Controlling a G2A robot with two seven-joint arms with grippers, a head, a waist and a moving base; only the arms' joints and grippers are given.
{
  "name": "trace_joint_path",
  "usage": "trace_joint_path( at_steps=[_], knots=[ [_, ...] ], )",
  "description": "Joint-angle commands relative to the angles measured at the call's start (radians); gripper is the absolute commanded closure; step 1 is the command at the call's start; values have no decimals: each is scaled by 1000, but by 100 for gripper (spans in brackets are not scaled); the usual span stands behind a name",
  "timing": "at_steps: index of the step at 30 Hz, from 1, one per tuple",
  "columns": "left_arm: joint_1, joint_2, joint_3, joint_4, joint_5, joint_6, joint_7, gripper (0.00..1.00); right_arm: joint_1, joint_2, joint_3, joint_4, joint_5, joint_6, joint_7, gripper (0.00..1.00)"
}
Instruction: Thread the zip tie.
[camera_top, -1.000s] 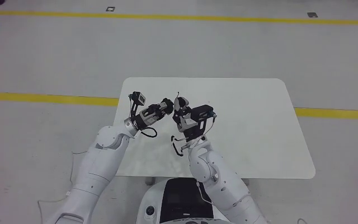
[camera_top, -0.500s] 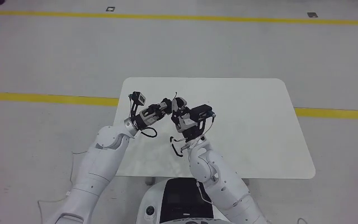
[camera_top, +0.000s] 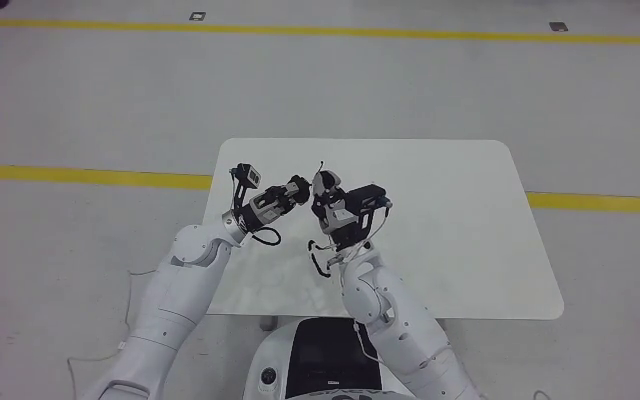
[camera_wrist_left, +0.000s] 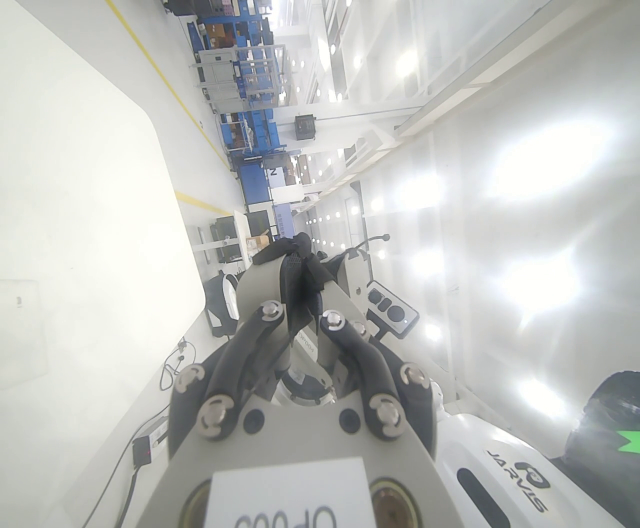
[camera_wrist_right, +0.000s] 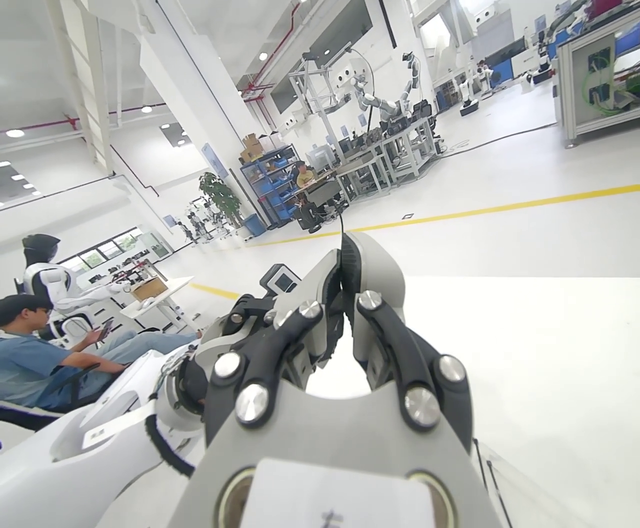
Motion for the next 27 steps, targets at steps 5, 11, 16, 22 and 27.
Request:
trace_joint_path(
  at_steps=[5,11,16,22,27],
  knots=[
    [0,0,0,0,0,0,0,100,-9,8,15,-17,-33,-29,-9,0],
    [0,0,0,0,0,0,0,100,-9,8,15,-17,-33,-29,-9,0],
    [0,0,0,0,0,0,0,100,-9,8,15,-17,-33,-29,-9,0],
    [1,0,0,0,0,2,5,100,-9,8,15,-17,-33,-29,-9,0],
    [4,0,-6,-27,-51,57,58,100,4,26,56,-26,-210,-29,-9,0]
  ],
)
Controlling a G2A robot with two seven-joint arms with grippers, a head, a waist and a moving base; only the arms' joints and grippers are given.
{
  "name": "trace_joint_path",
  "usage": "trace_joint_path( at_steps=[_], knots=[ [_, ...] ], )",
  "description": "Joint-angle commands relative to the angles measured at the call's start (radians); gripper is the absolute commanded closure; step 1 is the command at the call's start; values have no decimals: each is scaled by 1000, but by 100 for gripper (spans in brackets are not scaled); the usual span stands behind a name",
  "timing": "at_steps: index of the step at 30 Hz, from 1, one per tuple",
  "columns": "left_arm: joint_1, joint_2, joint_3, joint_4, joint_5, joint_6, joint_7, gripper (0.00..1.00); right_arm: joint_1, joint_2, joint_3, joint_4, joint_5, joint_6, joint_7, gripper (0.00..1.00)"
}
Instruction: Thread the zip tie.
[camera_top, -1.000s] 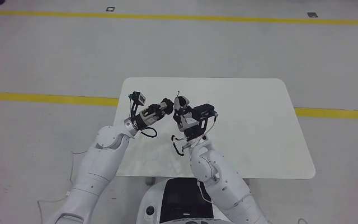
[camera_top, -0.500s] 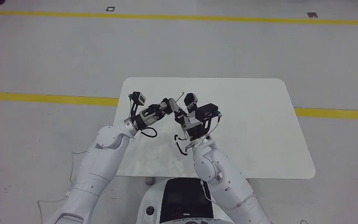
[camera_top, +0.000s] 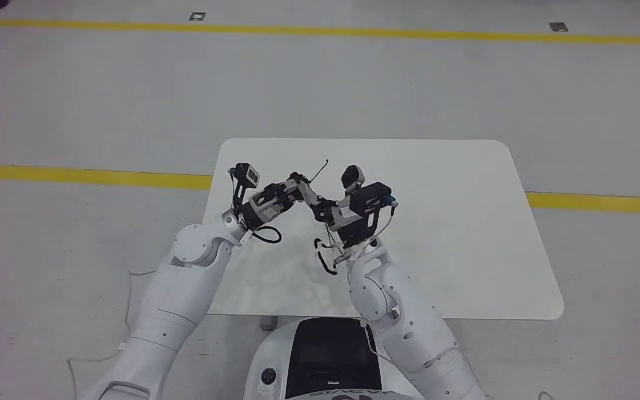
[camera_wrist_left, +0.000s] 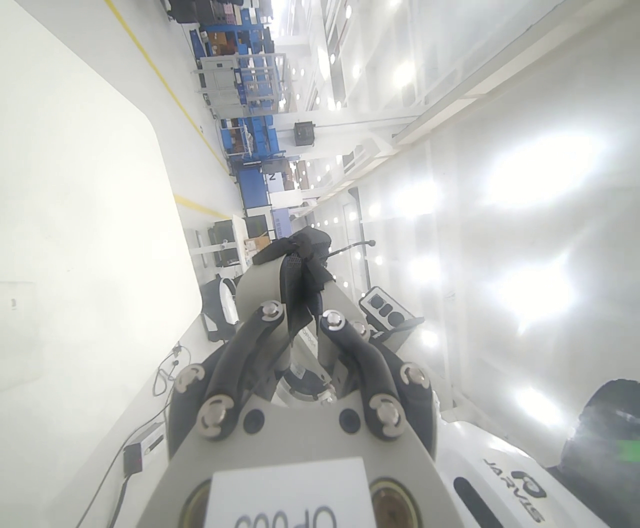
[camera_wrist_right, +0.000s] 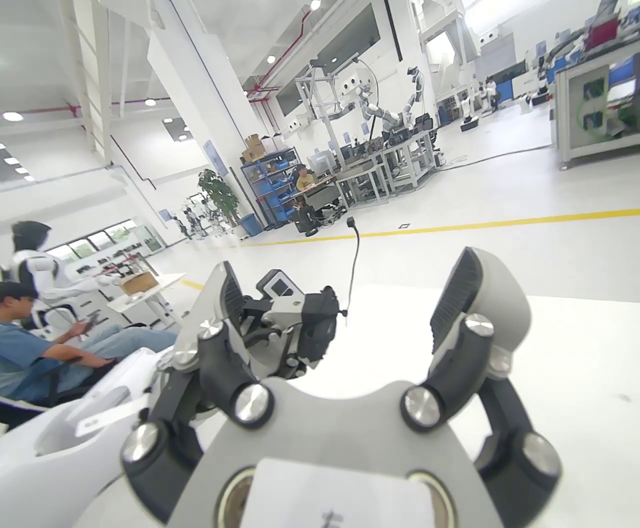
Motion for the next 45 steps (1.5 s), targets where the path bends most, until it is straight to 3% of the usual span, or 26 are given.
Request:
trace_joint_path(
  at_steps=[1,5,8,10,13,16,19,25,29,31,39,42,45],
  knots=[
    [0,1,-8,-9,-28,23,8,100,1,9,21,-8,-94,-6,-6,0],
    [5,4,-26,-24,-104,76,6,100,11,29,53,-17,-296,-33,-29,0],
    [12,5,-40,-41,-194,135,-7,100,53,62,53,-6,-318,-53,-48,0],
    [19,5,-53,-53,-273,175,-21,100,98,101,25,9,-318,-51,-58,0],
    [29,8,-70,-63,-340,222,-37,100,189,179,-66,50,-318,-17,-72,0],
    [41,10,-84,-71,-394,256,-49,100,267,250,-186,94,-318,78,-108,0],
    [41,12,-88,-75,-381,264,-52,100,318,293,-275,117,-318,139,-121,0],
    [41,12,-88,-75,-381,264,-52,100,318,293,-275,117,-318,139,-121,0],
    [52,7,-91,-72,-504,320,-11,100,320,295,-280,118,-318,137,-111,0],
    [60,4,-101,-66,-608,375,-13,100,327,299,-293,128,-318,154,-102,0],
    [58,10,-135,-6,-784,588,-50,100,364,319,-367,149,-318,206,-65,0],
    [51,11,-134,7,-807,624,-53,100,378,321,-390,155,-318,225,-53,0],
    [36,13,-133,4,-802,629,-67,100,384,320,-400,155,-318,265,-50,0]
  ],
)
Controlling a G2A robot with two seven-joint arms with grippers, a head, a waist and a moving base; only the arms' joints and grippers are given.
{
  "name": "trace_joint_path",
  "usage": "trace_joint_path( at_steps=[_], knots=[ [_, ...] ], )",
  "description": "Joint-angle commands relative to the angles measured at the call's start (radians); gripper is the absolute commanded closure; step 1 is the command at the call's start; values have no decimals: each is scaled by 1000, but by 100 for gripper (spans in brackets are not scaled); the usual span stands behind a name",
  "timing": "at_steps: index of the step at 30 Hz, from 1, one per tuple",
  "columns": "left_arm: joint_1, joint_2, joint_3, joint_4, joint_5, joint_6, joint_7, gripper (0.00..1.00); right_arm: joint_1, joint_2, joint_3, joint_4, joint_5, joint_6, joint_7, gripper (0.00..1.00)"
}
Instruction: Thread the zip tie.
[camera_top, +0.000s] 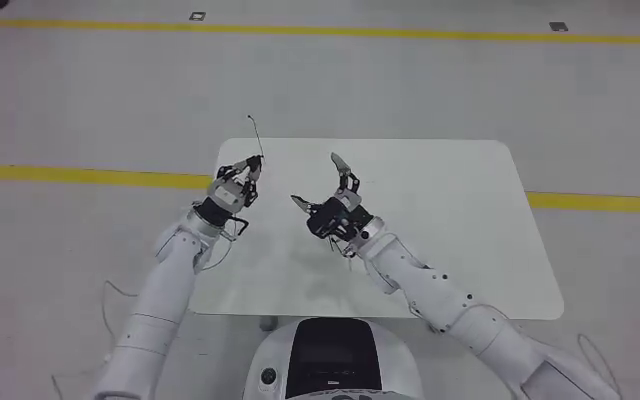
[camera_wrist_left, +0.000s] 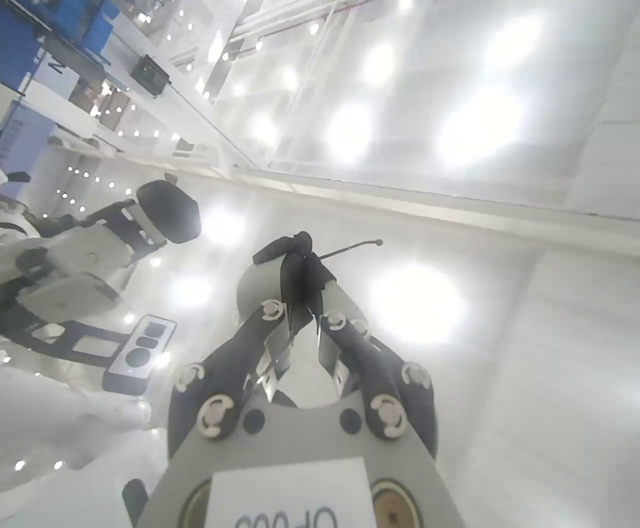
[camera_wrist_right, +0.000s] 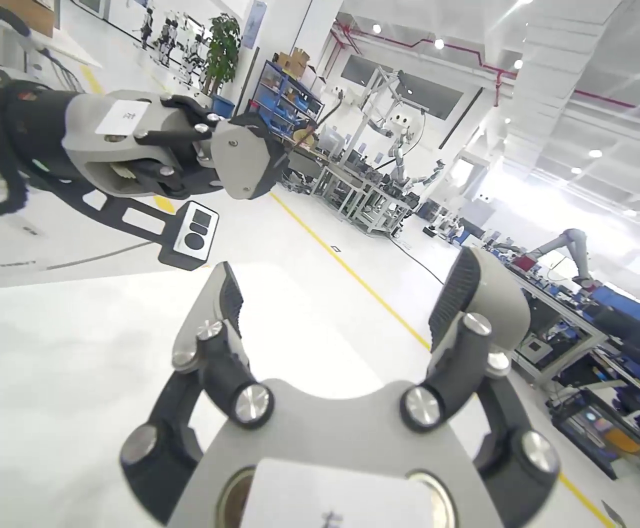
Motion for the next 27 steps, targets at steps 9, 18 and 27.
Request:
trace_joint_path(
  at_steps=[9,18,27],
  knots=[
    [4,-2,20,-14,-45,2,27,100,-4,-1,0,-9,0,11,-1,0],
    [18,5,114,2,-169,2,15,100,-5,-20,-11,-6,0,64,-13,0],
    [16,0,137,19,-169,2,-11,100,2,-40,-19,23,0,67,-42,0]
  ],
)
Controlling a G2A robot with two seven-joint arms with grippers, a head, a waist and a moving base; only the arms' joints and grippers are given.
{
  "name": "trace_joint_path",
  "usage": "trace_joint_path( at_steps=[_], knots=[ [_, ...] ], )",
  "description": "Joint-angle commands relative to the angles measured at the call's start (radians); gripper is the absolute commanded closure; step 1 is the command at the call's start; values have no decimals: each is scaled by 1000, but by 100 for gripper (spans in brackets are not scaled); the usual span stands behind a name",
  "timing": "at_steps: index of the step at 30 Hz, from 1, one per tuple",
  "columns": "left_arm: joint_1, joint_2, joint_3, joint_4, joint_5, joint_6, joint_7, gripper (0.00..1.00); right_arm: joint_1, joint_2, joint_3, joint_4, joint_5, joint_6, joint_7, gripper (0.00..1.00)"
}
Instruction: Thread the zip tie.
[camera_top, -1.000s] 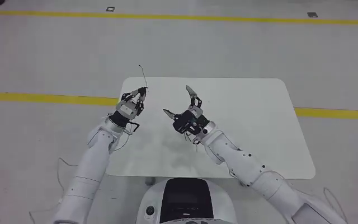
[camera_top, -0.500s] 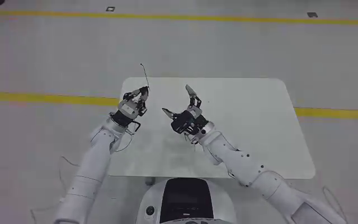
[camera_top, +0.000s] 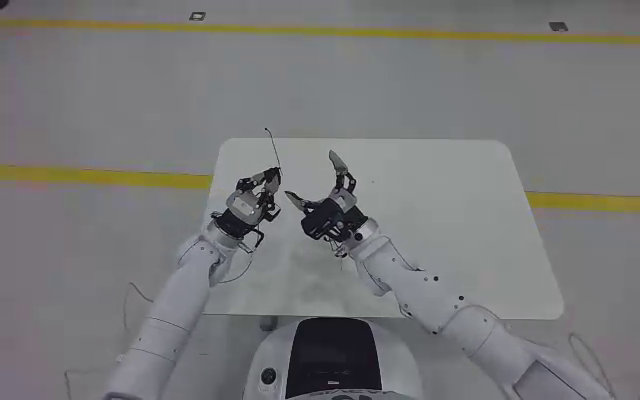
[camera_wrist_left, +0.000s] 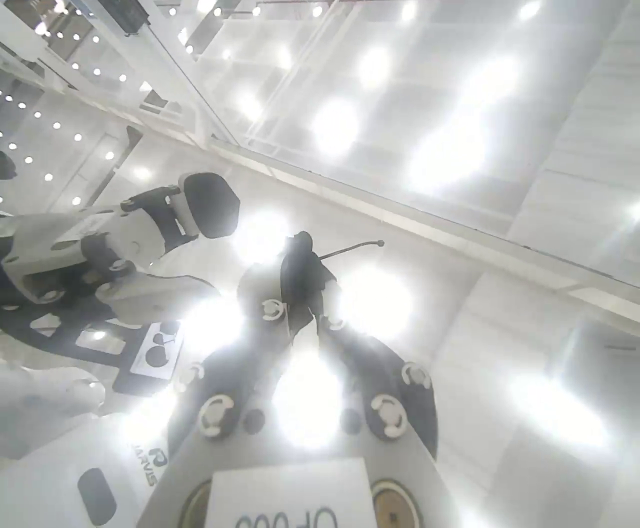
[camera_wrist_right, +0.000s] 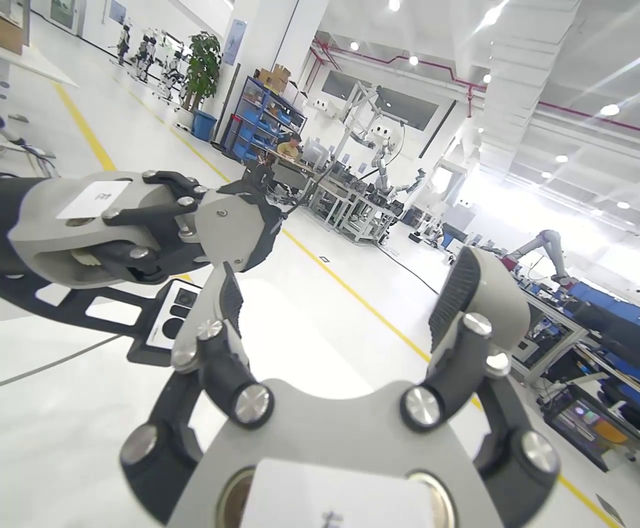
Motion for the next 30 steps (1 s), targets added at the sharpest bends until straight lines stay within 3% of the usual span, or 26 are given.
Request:
trace_joint_path(
  at_steps=[1,3,5,16,30],
  knots=[
    [0,0,0,0,0,0,0,100,4,-2,-6,8,0,3,-3,7],
    [0,0,0,0,0,0,0,100,7,-3,-13,14,0,6,-7,40],
    [0,0,0,0,0,0,0,100,9,-5,-17,18,0,8,-8,50],
    [0,0,0,0,0,0,0,100,6,-17,-27,27,0,-2,-29,63],
    [0,0,0,0,0,0,0,100,18,-35,-48,37,0,-9,-38,72]
  ],
)
